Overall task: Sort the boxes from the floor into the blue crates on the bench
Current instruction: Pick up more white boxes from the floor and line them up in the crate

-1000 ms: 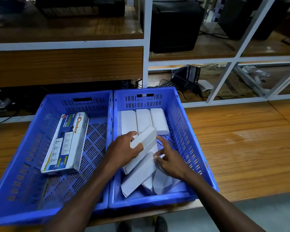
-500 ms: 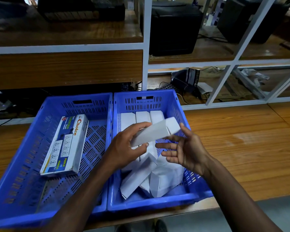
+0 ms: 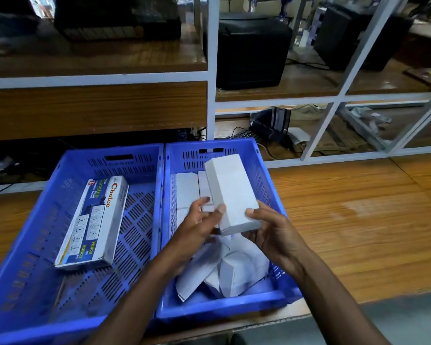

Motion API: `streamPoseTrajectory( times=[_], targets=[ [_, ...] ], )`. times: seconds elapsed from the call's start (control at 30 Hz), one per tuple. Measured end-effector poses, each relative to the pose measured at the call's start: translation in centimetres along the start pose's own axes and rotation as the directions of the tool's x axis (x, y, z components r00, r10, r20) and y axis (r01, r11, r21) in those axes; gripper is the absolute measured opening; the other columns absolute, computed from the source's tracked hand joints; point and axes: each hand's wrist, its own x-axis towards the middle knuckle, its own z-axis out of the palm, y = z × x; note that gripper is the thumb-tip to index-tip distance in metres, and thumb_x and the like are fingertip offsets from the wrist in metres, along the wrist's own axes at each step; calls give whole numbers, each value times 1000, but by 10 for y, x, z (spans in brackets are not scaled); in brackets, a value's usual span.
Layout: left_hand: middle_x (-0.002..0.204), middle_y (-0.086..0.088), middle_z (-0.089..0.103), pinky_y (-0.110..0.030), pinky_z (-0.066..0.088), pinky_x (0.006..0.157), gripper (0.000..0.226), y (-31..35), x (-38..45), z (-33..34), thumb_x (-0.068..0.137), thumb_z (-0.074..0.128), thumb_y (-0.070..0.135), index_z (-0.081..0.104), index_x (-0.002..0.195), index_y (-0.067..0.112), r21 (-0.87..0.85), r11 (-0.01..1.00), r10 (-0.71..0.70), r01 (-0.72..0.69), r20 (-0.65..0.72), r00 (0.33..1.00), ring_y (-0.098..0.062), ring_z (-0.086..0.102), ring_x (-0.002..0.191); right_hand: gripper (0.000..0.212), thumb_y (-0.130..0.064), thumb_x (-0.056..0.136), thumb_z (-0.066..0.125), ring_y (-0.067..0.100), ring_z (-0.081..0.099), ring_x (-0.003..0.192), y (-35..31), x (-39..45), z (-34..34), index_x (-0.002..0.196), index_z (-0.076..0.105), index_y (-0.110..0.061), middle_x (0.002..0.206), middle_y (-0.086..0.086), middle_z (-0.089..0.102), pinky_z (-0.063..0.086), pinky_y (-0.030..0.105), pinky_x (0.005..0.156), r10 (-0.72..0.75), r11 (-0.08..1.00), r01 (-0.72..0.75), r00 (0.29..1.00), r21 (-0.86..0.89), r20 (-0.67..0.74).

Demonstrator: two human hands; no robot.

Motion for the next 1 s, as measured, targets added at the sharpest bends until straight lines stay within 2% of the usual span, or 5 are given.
streamPoseTrajectory(
  times=[0.27,0.47,0.63,0.87,1.0],
  targets=[
    [121,-3,72,-46,60,92,67,-11,4,5,82,84,16,54,138,39,-147,986,80,-77,11,997,-29,71,109,50,-29,86,65,26,64,109,3,-2,4,132,62,-9,132,16,68,48,43,95,-102,972,87,993,-219,-56],
    [129,-9,68,-41,58,93,73,-1,18,-23,73,77,13,56,138,38,-253,959,132,-127,4,991,-24,69,110,43,-47,96,56,19,67,88,-37,-2,-10,126,64,-16,105,2,74,49,35,79,-207,966,186,972,-182,-107],
    [110,-3,75,-34,55,77,67,16,37,-35,76,68,13,52,140,29,-428,888,141,-166,-90,986,-21,67,95,51,-56,96,52,24,68,89,-55,2,-18,127,65,-18,114,14,71,55,32,70,-189,952,173,981,-251,-41],
    [108,-6,73,-31,55,75,70,26,65,-38,77,68,18,49,145,23,-366,923,94,-121,-89,992,-22,66,95,45,-37,87,64,16,60,80,-65,8,-24,122,65,-8,93,4,69,45,29,64,-108,842,106,994,-529,27],
    [109,-11,70,-33,55,79,74,26,77,-37,76,67,17,46,147,25,-335,939,77,-83,-30,997,-23,67,95,67,-54,82,69,25,63,90,-70,12,-31,122,66,0,103,15,72,50,34,74,-102,792,81,995,-604,0]
  ],
)
